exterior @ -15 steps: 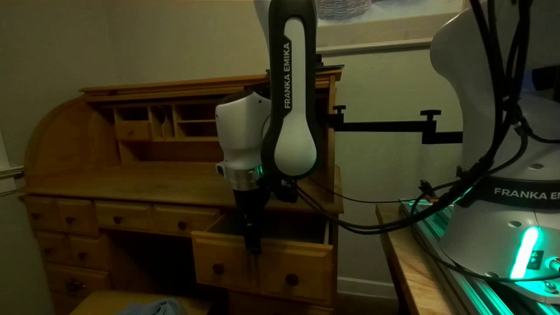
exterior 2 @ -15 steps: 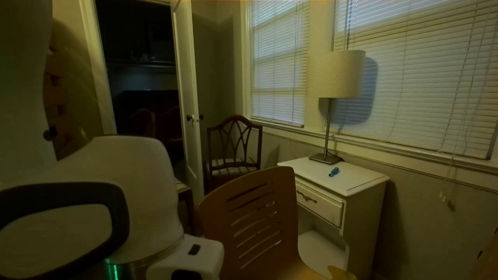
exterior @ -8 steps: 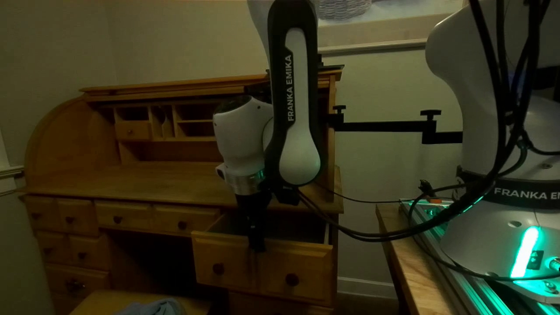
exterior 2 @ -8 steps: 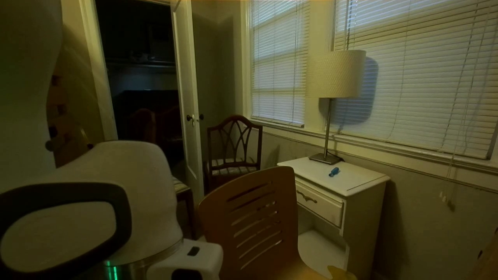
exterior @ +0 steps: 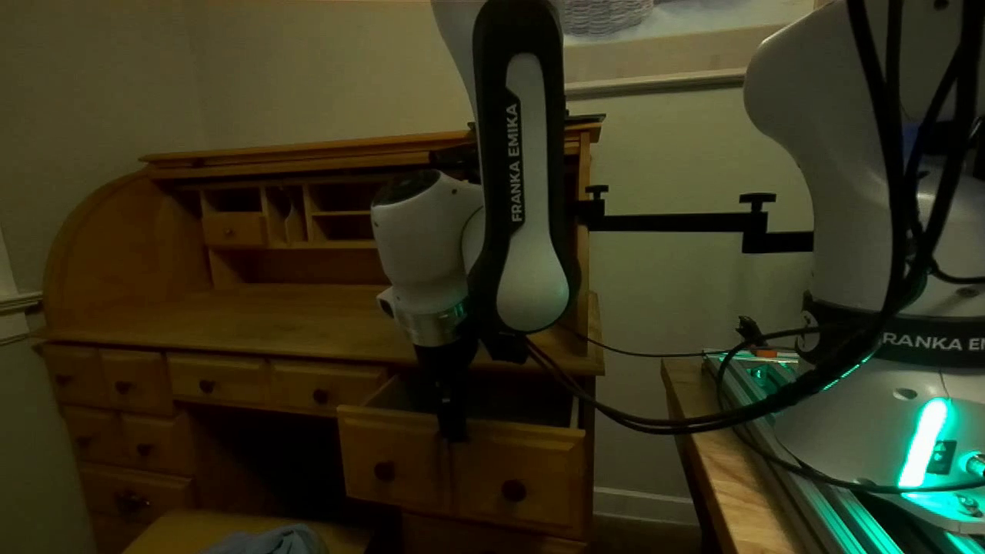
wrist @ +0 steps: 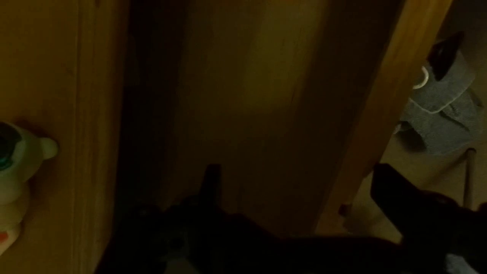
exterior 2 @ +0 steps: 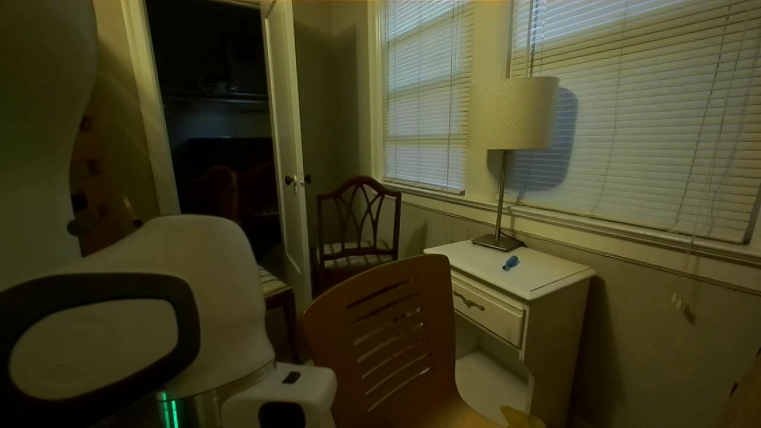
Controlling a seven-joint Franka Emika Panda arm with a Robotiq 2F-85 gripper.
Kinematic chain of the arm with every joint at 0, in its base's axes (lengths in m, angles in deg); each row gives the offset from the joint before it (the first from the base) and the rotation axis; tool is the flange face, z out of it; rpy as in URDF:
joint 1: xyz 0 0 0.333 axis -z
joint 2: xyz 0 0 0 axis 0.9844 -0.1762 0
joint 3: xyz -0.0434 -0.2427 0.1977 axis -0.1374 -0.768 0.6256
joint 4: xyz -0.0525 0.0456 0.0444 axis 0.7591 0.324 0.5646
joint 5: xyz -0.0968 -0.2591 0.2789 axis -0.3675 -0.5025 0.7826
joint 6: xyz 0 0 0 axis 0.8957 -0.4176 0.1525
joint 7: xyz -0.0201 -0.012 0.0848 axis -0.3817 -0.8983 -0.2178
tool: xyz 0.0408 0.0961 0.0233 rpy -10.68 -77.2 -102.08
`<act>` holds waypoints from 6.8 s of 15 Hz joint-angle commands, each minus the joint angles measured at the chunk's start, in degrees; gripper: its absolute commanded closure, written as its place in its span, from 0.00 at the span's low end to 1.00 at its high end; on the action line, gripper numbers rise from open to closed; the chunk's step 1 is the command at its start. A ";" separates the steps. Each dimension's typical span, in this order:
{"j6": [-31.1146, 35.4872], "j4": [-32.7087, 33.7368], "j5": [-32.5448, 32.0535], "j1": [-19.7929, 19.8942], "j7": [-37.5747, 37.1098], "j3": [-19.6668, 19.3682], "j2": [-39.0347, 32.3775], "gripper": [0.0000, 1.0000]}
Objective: Close the drawer
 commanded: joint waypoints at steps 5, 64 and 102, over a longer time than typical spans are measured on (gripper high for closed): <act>-0.95 -0.97 3.58 -3.99 0.17 -4.80 -3.32 0.00; -1.71 3.73 6.14 2.61 -3.39 4.40 -8.00 0.00; -2.58 -6.87 8.53 8.04 0.54 4.33 21.85 0.00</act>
